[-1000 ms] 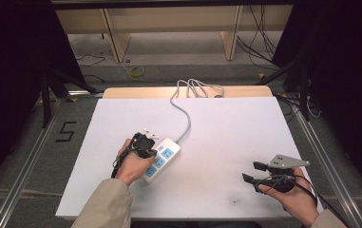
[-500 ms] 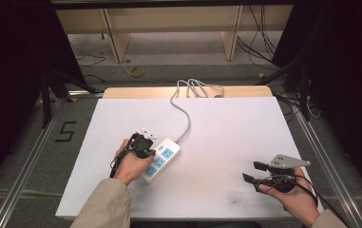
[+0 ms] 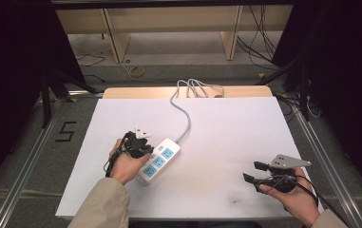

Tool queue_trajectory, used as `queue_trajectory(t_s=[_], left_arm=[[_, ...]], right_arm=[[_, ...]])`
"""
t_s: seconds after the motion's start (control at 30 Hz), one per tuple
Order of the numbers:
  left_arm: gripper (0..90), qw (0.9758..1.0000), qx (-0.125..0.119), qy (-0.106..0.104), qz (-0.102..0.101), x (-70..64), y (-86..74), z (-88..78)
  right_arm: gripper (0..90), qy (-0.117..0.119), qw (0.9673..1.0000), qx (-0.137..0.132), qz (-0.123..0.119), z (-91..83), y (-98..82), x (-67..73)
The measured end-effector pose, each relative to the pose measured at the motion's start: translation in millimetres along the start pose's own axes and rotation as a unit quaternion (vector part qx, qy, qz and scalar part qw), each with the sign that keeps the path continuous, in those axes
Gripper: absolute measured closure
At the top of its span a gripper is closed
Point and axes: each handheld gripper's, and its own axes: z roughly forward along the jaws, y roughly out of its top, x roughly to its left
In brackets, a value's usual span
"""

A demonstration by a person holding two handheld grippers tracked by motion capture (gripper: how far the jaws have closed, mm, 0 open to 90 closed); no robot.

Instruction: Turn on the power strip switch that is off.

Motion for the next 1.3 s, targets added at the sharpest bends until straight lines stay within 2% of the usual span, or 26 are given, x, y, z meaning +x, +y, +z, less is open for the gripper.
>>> queue_trajectory(t_s=[0.13, 0.23, 0.4, 0.53, 0.63, 0.83, 1.03, 1.17, 1.3], left_arm=[[75.6, 1.0000, -0.007, 0.005, 0.003, 1.6, -1.6, -2.6], [71.3, 0.9998, -0.016, 0.004, -0.005, 3.2, -3.0, -3.5], [62.5, 0.9996, -0.027, 0.012, -0.006, 6.0, -4.7, -5.4], [55.7, 0.9992, -0.032, 0.009, -0.025, 8.2, -5.3, -6.2], [50.1, 0.9990, -0.035, 0.011, -0.026, 10.5, -5.8, -7.0], [37.9, 0.9987, -0.048, 0.012, -0.004, 14.0, -7.4, -8.9], [31.2, 0.9987, -0.038, 0.014, 0.032, 13.7, -11.4, -8.4], [27.7, 0.9985, -0.040, 0.012, 0.036, 13.5, -12.1, -11.5], [25.1, 0.9982, -0.046, 0.001, 0.040, 13.1, -13.3, -15.2]], right_arm=[[34.7, 0.000, 1.0000, 0.000, 0.001, -0.2, 0.0, -0.1], [34.7, 0.000, 1.0000, 0.000, 0.001, -0.3, -0.1, -0.2], [34.6, 0.000, 1.0000, 0.001, 0.001, -0.5, -0.2, -0.3], [34.6, 0.000, 1.0000, 0.000, 0.002, -0.4, -0.3, -0.4], [34.6, 0.000, 1.0000, -0.001, 0.002, -0.3, -0.2, -0.3], [34.6, 0.000, 1.0000, 0.000, 0.002, -0.5, -0.3, -0.5], [34.5, 0.001, 1.0000, 0.001, 0.000, -0.5, -0.3, -0.7], [34.4, 0.000, 1.0000, 0.001, -0.001, -0.4, -0.4, -0.9], [34.2, 0.001, 1.0000, 0.000, -0.001, -0.3, -0.5, -1.0]])
